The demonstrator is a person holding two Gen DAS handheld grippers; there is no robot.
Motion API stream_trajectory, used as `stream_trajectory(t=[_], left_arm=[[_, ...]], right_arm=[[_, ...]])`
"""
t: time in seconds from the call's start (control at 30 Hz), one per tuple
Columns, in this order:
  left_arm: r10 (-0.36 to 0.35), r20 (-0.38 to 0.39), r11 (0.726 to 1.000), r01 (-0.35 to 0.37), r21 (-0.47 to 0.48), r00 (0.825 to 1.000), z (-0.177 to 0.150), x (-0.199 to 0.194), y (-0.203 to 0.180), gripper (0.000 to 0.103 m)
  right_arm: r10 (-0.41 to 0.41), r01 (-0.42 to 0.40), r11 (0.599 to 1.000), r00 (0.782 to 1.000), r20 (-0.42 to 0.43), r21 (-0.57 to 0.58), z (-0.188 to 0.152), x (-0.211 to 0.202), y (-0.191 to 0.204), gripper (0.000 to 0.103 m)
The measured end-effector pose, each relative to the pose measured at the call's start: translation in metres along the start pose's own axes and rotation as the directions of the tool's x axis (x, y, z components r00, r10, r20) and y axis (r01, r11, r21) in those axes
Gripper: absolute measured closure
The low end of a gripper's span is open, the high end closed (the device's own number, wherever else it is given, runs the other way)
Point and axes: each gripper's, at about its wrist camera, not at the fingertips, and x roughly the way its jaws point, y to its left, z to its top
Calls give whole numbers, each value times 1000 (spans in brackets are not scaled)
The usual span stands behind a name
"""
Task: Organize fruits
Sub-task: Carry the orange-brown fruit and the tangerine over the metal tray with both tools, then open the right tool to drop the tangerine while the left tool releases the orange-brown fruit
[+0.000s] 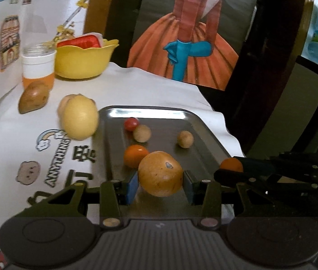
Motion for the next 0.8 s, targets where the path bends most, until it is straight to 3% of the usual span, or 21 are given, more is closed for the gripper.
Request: stream_trajectory(t=[0.33,0.8], left_arm=[[-1,-15,1000,2,20,1000,7,21,-18,57],[8,-24,1000,-9,-23,1000,20,45,-17,57]], right_arm=[[-16,15,999,1000,7,35,-8,4,-23,72],[0,0,1000,1000,5,18,-3,31,-35,72]])
